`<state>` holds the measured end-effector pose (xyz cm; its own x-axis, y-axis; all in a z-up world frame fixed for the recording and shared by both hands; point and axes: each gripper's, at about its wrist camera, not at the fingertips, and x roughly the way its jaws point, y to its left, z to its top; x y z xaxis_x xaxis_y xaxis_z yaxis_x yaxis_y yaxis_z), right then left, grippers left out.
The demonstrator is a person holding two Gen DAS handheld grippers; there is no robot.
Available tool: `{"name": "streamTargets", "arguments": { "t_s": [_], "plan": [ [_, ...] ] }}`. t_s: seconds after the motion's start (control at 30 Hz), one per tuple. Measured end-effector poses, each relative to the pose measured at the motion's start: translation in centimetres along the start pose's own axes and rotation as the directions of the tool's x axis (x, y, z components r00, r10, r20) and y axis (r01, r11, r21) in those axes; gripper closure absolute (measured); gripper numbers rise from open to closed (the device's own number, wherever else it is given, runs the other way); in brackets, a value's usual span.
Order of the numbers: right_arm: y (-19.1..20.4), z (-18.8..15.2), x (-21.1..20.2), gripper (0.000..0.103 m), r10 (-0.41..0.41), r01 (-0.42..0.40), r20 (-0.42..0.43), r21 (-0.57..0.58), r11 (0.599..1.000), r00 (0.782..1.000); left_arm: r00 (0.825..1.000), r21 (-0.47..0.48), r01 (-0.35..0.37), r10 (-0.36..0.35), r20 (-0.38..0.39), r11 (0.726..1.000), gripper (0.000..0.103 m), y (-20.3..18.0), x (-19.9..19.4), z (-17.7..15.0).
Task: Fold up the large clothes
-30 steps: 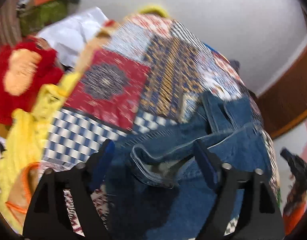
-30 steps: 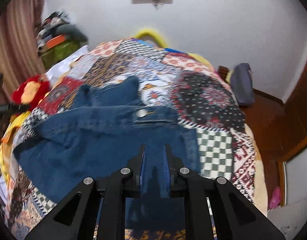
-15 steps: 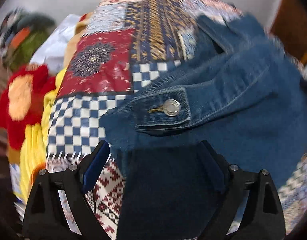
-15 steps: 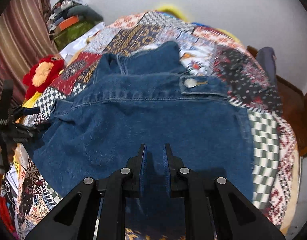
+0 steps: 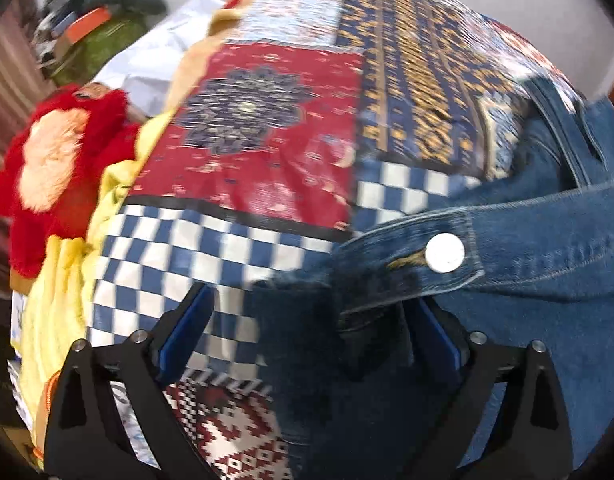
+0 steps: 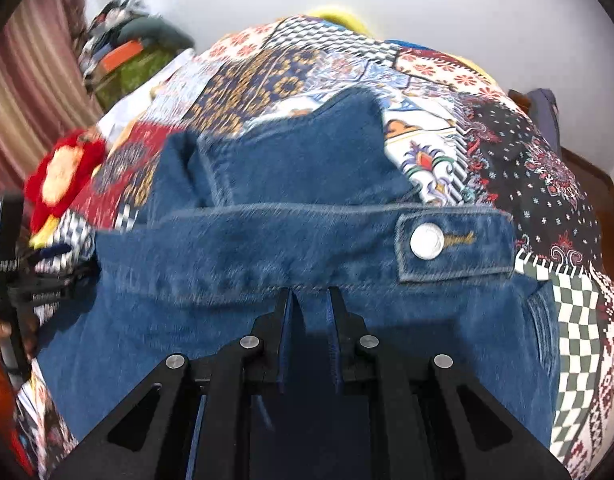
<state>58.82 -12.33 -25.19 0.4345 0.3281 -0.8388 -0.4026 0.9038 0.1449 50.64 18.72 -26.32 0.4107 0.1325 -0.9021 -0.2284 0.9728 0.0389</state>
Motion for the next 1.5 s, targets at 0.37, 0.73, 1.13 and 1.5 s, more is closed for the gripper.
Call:
{"name": "streamTargets", "arguments": {
  "t_s": [0.37,0.73,1.13,1.5],
  "plan": [
    [2.2,-1.3,-0.1,0.091,-0.407,0.415,0.087,-0.257,0.873,0.909,0.997,0.014,-0.068,0.068,-0.019,0.998,0.000,1.9,-0.2,-1.7],
    [2.0,-3.1,-8.1,0.091,-0.101,0.105,0.049,-0.089,0.990,0.994,0.993,0.000,0.062,-0.062,0.104,0.998,0.000,3.0,-9.2,-3.7],
    [12.0,-7.0,-4.4,0.091,-0.064,0.051,-0.023,-0.369,0.928,0.998,0.963,0.138,0.257,-0.265,0.048,0.957,0.000,-5.8,-9.2,-6.4],
    [7.1,-9.1,-4.2,0.009,-0.205,0.212,0.058,-0.362,0.908,0.977,0.970,0.089,0.241,-0.242,0.005,0.966,0.000,-5.0,-6.0,-10.1]
  ]
}}
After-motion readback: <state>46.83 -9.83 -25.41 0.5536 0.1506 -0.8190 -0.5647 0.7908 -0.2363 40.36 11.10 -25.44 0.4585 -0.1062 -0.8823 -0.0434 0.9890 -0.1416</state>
